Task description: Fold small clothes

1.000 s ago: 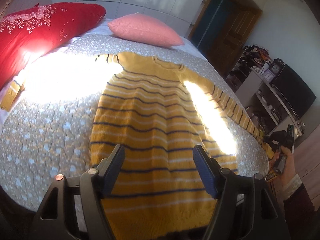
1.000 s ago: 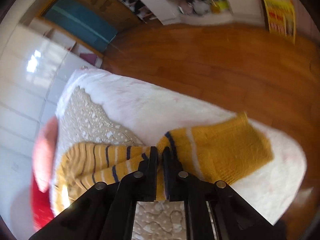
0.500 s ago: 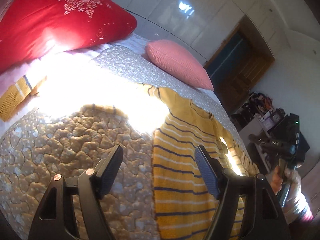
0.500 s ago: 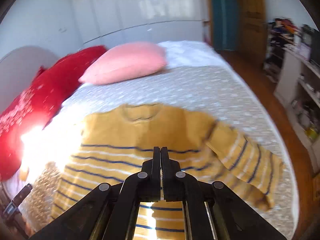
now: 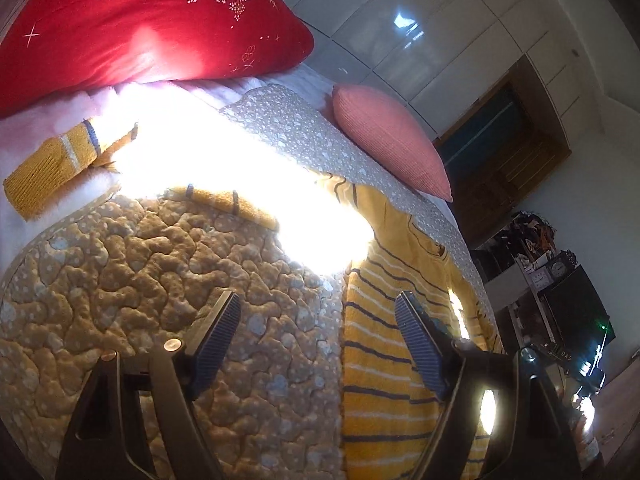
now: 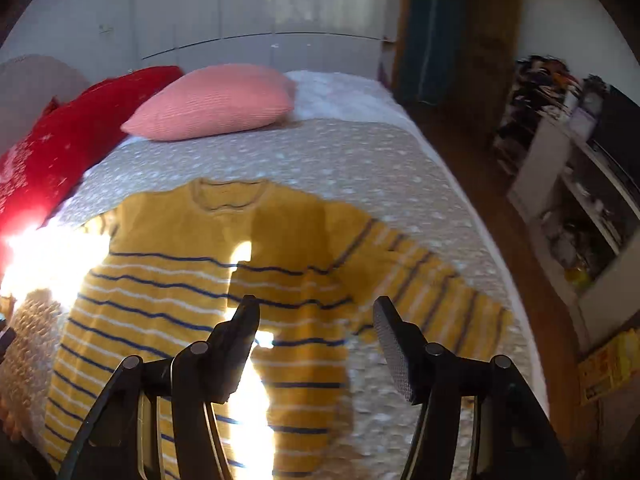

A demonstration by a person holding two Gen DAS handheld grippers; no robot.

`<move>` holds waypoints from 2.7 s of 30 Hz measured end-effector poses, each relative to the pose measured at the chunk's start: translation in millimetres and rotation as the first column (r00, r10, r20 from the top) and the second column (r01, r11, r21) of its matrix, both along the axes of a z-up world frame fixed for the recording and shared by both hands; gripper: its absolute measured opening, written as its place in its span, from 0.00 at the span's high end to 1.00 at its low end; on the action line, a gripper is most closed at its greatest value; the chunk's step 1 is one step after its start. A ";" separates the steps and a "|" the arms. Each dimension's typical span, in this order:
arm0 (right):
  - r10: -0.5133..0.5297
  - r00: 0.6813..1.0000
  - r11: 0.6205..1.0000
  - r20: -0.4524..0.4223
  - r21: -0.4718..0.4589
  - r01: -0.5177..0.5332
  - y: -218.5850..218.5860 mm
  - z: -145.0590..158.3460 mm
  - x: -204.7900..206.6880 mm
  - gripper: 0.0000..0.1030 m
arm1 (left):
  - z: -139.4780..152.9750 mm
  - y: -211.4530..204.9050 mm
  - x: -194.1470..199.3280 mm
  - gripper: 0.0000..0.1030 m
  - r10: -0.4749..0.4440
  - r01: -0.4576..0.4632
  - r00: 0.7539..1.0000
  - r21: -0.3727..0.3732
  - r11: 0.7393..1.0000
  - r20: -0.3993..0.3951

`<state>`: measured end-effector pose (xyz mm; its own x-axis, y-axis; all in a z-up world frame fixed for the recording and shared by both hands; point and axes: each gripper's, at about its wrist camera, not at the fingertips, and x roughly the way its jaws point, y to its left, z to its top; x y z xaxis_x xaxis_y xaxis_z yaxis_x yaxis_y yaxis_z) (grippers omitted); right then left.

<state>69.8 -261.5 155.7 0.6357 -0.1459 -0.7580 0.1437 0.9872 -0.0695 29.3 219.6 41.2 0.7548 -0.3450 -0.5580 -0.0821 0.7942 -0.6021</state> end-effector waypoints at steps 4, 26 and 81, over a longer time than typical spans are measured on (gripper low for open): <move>-0.015 0.997 0.998 -0.079 -0.062 0.010 -28.2 -28.5 -1.9 0.37 | -0.4 -18.5 1.2 0.24 -0.003 0.004 1.000 0.073 0.997 -0.005; -0.018 0.984 1.000 -0.177 -0.016 0.016 -42.1 -102.4 69.7 0.86 | -23.0 -42.7 20.4 0.24 -0.038 0.047 0.996 0.105 0.993 -0.082; 0.760 0.648 0.615 -0.048 0.376 -0.694 459.9 -84.3 44.4 0.47 | -17.1 184.6 -118.9 0.24 0.828 -0.815 0.546 0.148 0.560 -0.124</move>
<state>114.2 198.4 71.5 0.2739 0.5530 -0.7868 -0.6135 0.7305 0.2999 -89.6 404.3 24.1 0.5864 0.4209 -0.6921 -0.8080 0.3647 -0.4628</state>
